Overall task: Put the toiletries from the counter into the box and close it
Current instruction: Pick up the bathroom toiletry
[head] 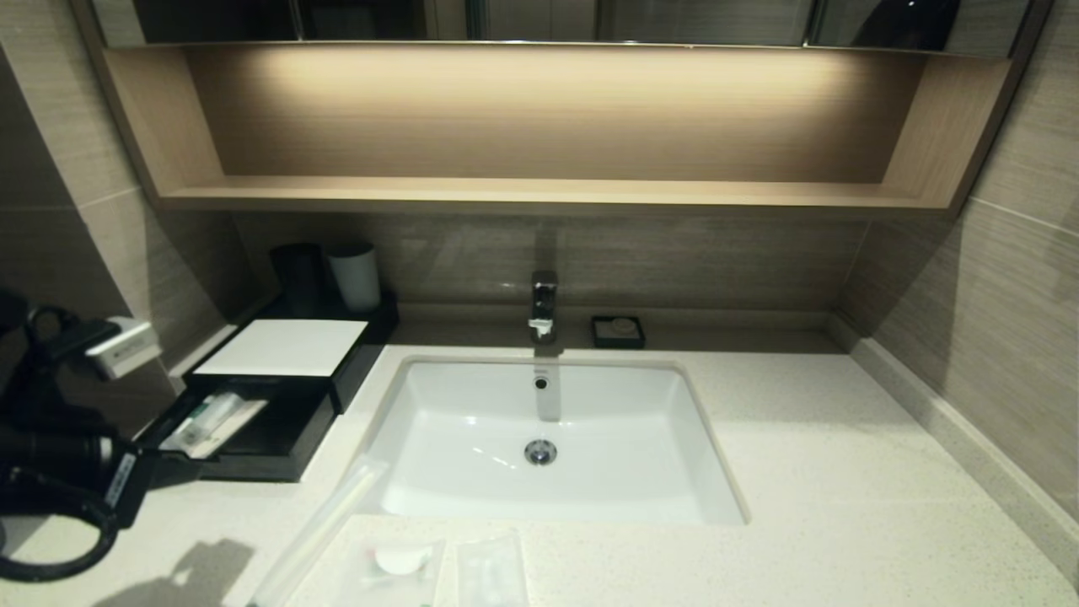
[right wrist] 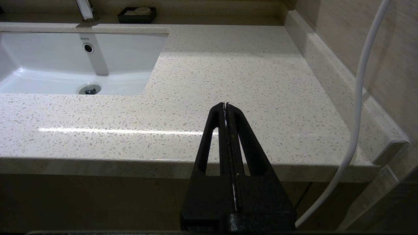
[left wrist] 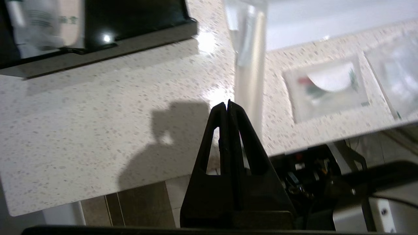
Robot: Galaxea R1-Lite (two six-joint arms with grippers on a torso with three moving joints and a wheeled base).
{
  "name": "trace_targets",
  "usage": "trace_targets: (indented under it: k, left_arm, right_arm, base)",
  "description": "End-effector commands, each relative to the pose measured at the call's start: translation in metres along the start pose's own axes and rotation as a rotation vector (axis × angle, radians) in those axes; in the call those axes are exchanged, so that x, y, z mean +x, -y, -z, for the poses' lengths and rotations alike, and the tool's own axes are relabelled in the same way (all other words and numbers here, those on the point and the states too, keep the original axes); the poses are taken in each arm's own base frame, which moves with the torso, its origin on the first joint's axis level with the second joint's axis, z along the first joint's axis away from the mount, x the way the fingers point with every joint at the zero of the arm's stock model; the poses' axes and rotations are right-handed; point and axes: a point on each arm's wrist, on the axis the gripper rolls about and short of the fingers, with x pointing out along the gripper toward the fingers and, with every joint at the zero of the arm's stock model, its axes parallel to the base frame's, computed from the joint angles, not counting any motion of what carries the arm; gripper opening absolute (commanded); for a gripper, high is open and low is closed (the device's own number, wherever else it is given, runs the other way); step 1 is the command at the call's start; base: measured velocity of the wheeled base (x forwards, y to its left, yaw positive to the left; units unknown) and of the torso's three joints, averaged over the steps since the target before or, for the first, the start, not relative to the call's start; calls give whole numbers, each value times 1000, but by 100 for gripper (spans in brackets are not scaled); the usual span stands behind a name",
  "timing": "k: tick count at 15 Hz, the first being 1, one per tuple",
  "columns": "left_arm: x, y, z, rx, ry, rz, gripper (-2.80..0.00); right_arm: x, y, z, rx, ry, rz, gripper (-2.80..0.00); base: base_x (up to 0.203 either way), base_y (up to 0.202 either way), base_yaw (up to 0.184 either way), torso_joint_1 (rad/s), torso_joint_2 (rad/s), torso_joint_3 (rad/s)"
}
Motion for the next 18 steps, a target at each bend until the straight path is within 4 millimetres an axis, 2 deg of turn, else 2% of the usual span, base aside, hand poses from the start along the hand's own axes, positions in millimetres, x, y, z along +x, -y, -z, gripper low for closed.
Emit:
trace_targets:
  k: [1,4,12,18]
  left_arm:
    - [-10,23,16,94,-39,82,-280]
    - [-2,34,31,120,-115,149,-280]
    - [18,34,52,148,-252,182,-280]
    - [49,26,50,135,-373,203,-280]
  right_arm:
    - [0,0,0,0,-2,0,-280]
    - [0,0,0,1,-2,0,-280]
    - [0,0,0,0,-2,0,-280]
    - [0,0,0,0,-2,0,-280]
  base:
    - [0,0,0,0,0,0]
    - [0,0,0,0,0,0]
    - [0,0,0,0,0,0]
    - [0,0,0,0,0,0]
